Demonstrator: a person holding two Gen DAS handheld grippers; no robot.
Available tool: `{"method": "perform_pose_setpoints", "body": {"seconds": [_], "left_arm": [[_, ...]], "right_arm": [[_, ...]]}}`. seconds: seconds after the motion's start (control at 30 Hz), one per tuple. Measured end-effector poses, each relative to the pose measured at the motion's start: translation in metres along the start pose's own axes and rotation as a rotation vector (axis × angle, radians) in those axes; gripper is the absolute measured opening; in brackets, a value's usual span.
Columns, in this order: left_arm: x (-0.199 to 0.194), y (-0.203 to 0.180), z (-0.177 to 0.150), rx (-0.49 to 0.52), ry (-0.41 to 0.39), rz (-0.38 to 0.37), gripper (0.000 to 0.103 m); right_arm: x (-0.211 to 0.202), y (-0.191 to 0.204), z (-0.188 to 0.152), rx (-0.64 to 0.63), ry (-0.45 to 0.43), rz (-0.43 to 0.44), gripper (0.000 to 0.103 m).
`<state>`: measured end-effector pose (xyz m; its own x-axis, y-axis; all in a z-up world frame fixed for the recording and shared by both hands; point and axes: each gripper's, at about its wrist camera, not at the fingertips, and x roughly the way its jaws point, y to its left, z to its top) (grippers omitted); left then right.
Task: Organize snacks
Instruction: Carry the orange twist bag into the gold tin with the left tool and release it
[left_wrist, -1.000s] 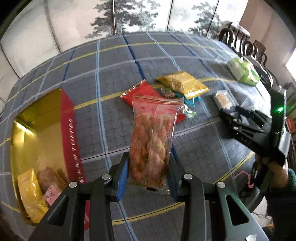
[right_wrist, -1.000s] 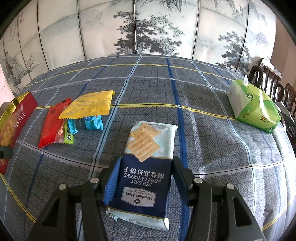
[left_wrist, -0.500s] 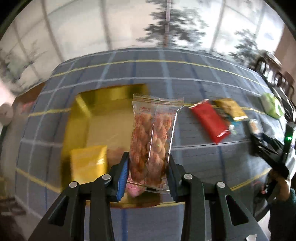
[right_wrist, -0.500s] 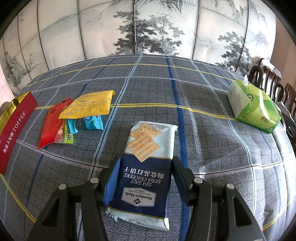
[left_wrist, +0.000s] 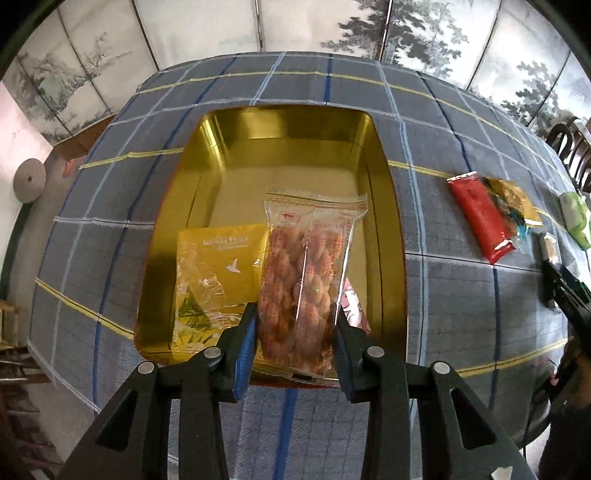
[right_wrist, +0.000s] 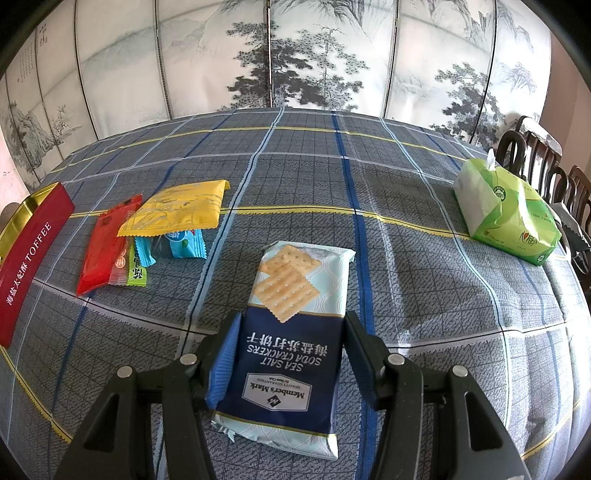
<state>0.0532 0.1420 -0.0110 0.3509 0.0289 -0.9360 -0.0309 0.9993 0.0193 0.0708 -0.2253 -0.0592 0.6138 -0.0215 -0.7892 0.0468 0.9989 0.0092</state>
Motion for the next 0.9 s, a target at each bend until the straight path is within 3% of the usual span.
{"method": "perform_pose_setpoints", "body": {"seconds": [0.37,0.63,0.9], "left_arm": [[0.009,-0.025,-0.005,0.051,0.02,-0.045,0.034],[0.01,-0.031,-0.005,0.068,0.024,-0.037,0.037],[0.006,-0.029,-0.006,0.065,0.007,-0.032,0.05]], "right_arm": [[0.0,0.0,0.0,0.0,0.0,0.0,0.056],[0.0,0.0,0.0,-0.001,0.0,-0.001,0.056],[0.001,0.0,0.0,-0.001,0.0,-0.001,0.056]]}}
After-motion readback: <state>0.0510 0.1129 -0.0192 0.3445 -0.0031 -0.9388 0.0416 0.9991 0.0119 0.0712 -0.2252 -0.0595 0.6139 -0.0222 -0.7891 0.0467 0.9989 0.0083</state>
